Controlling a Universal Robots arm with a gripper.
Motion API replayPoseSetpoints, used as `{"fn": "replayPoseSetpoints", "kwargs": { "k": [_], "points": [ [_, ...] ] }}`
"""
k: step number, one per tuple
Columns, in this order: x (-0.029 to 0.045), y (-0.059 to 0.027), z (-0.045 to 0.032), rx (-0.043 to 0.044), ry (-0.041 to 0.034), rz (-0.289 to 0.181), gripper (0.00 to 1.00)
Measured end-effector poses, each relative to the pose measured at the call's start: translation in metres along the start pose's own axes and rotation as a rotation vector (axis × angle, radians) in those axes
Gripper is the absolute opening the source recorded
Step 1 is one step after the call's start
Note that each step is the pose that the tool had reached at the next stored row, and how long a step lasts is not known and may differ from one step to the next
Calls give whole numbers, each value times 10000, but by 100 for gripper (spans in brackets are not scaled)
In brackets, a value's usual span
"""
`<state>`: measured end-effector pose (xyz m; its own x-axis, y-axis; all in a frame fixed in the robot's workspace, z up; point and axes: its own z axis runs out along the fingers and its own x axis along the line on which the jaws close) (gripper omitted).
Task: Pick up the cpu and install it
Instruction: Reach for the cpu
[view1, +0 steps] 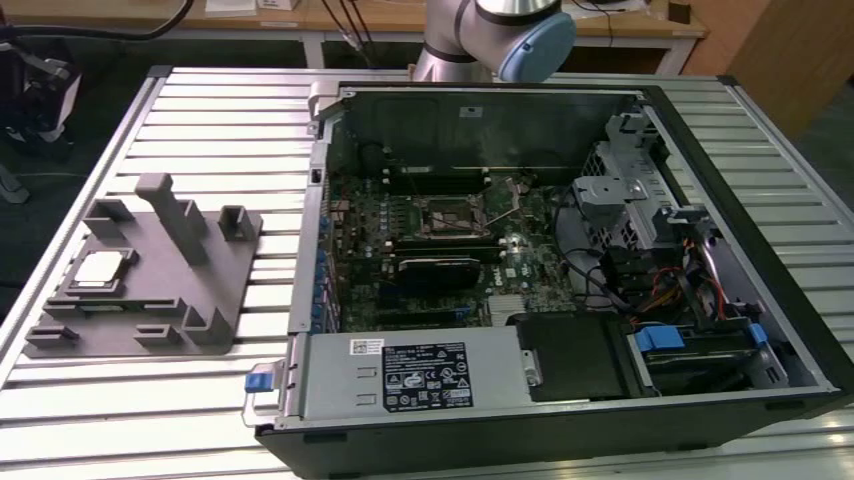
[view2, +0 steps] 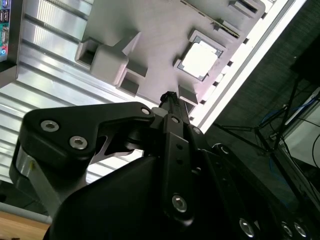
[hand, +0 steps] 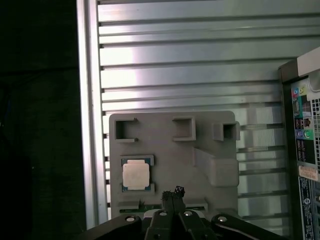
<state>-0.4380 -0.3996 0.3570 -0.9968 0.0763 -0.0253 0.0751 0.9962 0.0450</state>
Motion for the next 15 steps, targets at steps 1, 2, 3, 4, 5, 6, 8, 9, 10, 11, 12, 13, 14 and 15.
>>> {"fn": "replayPoseSetpoints", "kwargs": {
  "k": [1,2,3,4,5,6,8,9,10,11,12,13,14,15],
  "points": [
    [1,-1,9,0,0,0,11],
    [1,-2,17,0,0,0,11],
    [1,-3,26,0,0,0,11],
    [2,-5,34,0,0,0,11],
    [2,-6,43,0,0,0,11],
    [3,-7,51,0,0,0,11],
    [4,-10,67,0,1,0,11],
    [5,-11,75,0,0,0,11],
    [6,-13,84,0,0,0,11],
    [7,-14,93,0,1,0,11],
    [8,-15,102,1,1,-1,11],
    [9,-17,111,0,0,0,11],
    [10,-18,120,0,0,0,11],
    [11,-20,129,0,0,0,11]
  ]
}}
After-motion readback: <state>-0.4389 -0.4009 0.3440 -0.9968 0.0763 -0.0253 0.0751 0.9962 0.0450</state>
